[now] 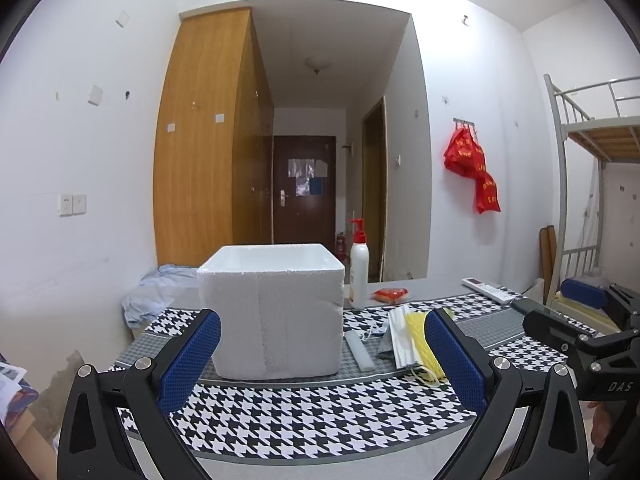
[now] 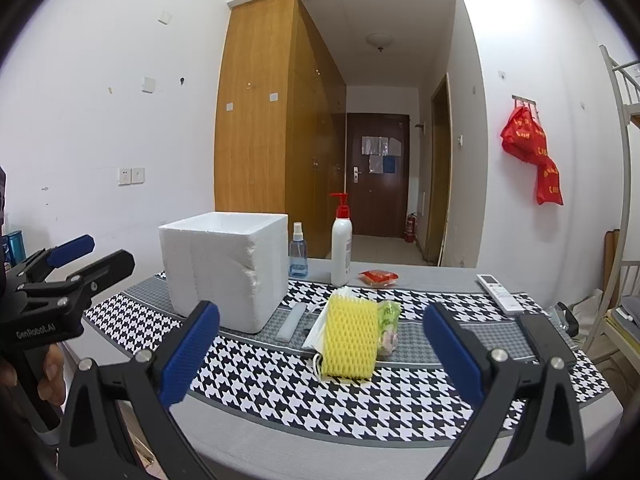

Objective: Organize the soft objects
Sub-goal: 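Move both tools toward the yellow foam net on the table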

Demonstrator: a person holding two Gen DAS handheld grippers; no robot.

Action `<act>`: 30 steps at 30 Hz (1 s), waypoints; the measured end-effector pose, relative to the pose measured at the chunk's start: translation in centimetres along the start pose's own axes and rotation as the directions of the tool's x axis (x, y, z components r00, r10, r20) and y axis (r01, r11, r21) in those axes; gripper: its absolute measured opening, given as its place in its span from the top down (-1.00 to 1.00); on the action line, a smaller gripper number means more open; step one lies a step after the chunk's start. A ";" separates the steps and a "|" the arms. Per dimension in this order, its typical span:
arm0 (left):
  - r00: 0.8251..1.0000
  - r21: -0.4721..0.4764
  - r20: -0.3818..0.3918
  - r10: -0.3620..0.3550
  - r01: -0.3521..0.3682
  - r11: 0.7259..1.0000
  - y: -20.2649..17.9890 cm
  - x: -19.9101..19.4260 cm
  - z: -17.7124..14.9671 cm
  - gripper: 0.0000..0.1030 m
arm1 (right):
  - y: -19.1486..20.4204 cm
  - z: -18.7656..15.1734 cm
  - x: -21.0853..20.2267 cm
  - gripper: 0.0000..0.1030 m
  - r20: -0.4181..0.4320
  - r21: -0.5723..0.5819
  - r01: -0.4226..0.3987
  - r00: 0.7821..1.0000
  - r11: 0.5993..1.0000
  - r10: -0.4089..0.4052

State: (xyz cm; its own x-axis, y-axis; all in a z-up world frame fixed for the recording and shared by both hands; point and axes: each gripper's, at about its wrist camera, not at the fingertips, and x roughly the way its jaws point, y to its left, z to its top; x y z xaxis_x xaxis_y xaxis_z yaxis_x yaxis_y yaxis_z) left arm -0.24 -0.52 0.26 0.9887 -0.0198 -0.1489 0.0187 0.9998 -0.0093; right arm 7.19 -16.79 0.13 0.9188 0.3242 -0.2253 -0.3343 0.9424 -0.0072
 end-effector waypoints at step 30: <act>0.998 -0.007 -0.051 -0.039 0.039 0.999 -0.7 1.2 -0.4 -0.98 | -0.6 -0.6 0.7 -1.00 -0.021 0.010 0.003 1.000 1.000 -0.003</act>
State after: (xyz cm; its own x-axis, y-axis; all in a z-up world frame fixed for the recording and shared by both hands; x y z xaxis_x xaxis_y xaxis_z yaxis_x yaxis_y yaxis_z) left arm 0.90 -1.25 -0.36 0.9783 -0.0595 -0.1985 0.0563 0.9982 -0.0217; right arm 7.90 -17.15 -0.65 0.9151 0.3200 -0.2452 -0.3297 0.9441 0.0016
